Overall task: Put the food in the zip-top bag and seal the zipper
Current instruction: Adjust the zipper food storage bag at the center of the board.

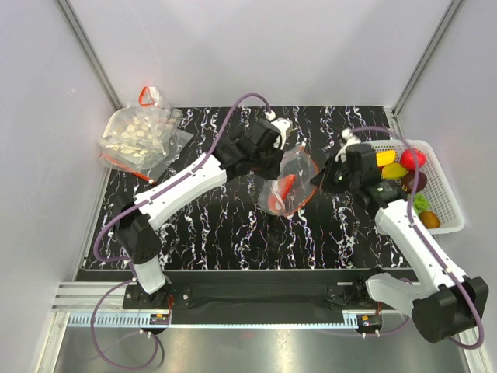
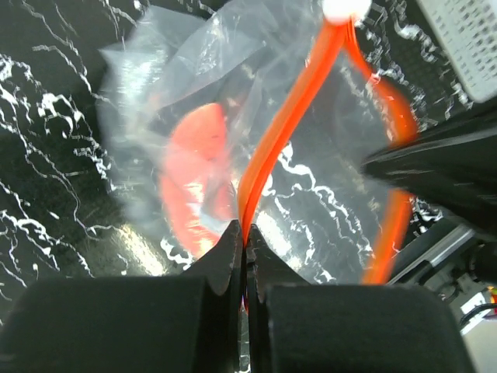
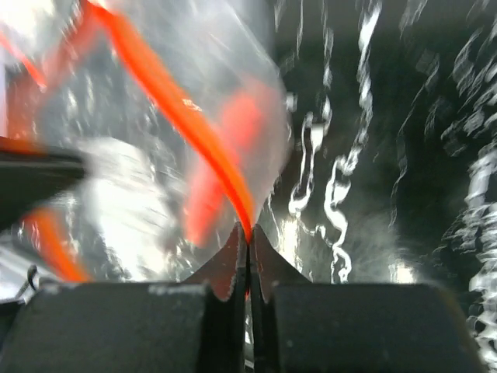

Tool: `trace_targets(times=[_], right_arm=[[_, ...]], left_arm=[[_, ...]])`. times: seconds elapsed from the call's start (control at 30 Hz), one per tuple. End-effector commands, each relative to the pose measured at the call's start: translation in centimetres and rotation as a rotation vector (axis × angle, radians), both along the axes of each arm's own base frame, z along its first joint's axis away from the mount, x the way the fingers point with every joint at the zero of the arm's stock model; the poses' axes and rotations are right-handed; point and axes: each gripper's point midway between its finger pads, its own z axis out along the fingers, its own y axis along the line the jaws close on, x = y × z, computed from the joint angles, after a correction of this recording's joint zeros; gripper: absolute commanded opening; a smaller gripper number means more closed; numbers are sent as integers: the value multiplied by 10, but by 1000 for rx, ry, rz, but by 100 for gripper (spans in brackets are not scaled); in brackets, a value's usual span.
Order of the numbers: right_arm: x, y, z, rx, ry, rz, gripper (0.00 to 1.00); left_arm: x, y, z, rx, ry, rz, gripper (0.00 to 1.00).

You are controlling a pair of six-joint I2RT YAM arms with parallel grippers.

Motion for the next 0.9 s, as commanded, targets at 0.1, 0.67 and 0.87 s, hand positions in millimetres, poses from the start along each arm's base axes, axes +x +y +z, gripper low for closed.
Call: trace_targets(times=[0.1,0.67,0.87], right_arm=[[1,-35,117,-142,-167,-89,0],[17,-10,81,-164,-132,-66,0],[22,-19,54,-180,-85,-114,26]], left_arm=[[-1,-3,53,-189,-7,-46,0],[-6,2,81,-80,-137,65,0],[1,-5,46,-27,-107,67,0]])
